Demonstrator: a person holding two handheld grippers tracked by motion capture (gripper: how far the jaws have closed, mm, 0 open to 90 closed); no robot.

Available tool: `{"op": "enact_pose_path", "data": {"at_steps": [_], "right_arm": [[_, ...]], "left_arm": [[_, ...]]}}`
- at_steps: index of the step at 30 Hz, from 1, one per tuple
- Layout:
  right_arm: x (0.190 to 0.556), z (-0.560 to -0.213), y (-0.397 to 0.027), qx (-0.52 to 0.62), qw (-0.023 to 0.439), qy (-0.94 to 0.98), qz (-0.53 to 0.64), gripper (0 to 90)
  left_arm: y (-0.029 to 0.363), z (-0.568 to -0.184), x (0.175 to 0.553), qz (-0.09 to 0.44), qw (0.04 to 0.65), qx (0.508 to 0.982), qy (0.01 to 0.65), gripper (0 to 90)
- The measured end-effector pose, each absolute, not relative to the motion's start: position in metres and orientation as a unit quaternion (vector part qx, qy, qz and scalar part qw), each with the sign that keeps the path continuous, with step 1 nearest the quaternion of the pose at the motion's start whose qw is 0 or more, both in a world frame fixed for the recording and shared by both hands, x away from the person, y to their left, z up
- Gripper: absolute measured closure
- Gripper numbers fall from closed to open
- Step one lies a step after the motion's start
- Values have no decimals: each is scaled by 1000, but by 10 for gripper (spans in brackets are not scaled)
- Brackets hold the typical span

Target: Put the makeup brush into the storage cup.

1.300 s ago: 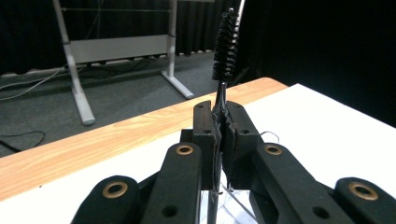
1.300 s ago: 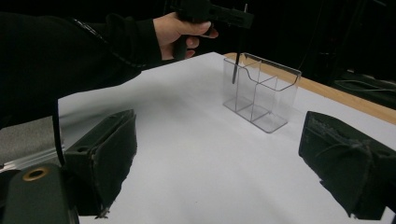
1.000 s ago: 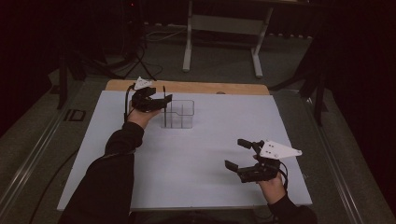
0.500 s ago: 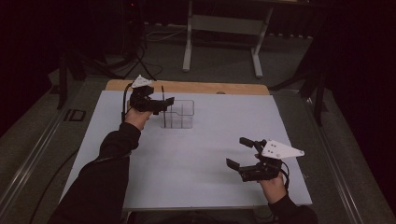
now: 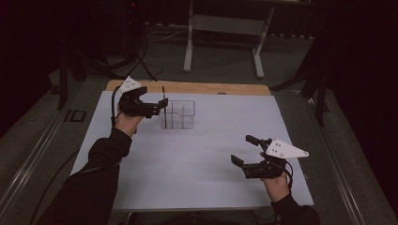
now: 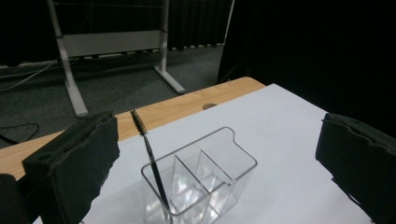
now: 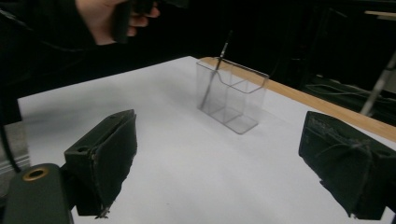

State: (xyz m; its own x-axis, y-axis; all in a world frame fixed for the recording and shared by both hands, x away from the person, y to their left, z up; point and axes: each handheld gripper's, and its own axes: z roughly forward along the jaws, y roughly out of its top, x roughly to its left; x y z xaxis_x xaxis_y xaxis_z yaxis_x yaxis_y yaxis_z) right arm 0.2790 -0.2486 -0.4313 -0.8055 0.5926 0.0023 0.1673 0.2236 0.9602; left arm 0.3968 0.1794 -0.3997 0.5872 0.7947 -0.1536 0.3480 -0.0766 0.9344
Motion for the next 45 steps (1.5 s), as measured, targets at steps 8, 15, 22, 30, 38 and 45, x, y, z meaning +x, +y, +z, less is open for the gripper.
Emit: {"op": "enact_pose_path", "data": {"at_steps": [8,15,22,30,38,45], "right_arm": [[281,-433,-251,259,194,759,565,112],[281,-433,-251,258,193,760,565,112],[281,-433,-251,255,197,759,565,112],[281,-434,-249,254,196,762,562,112],[282,-435,-248,255,193,763,562,112],[282,-435,-249,258,192,762,562,112]], "left_arm": [[177,-397,375,187,552,714,387,0],[169,-403,353,170,552,724,377,0],[168,-416,329,154,559,725,372,0],[169,-425,301,154,556,733,361,0],[169,-432,285,153,550,740,357,0],[161,-445,274,141,544,751,346,0]]}}
